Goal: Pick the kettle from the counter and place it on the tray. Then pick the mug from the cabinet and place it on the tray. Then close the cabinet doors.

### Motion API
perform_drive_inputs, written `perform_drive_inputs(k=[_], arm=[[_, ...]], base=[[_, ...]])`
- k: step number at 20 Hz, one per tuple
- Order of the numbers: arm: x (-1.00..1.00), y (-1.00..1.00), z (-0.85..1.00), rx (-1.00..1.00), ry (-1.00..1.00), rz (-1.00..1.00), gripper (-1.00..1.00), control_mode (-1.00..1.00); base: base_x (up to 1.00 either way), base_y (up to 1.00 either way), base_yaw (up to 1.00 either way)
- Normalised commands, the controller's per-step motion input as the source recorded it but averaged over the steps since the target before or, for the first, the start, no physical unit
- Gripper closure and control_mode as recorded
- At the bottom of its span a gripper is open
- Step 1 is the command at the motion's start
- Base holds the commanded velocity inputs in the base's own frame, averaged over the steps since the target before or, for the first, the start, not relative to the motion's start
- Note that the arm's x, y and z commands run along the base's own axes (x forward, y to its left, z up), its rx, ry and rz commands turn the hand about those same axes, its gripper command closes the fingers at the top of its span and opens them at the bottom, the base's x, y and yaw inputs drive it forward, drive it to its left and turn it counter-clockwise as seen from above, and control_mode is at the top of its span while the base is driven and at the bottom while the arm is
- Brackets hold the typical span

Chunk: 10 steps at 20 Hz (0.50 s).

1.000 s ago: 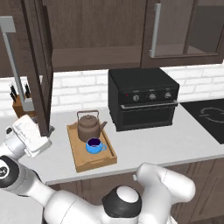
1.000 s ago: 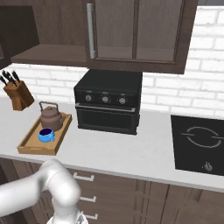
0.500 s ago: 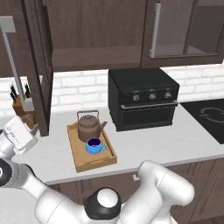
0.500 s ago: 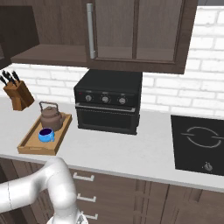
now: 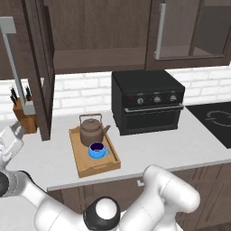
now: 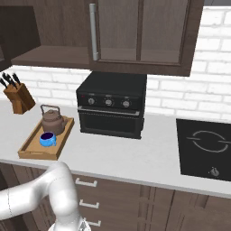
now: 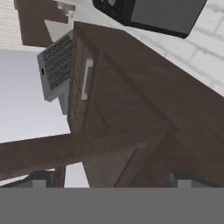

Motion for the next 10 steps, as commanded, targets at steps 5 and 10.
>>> perform_drive_inputs(k=[5,10], arm=[[0.19,0.41,0.01,-0.07,0.13,0.00,-1.00,-1.00],[0.24,0.44,-0.03,-0.07,0.11,0.00,-1.00,-1.00]], base=[[0.00,0.00,0.00],[0.00,0.00,0.00]])
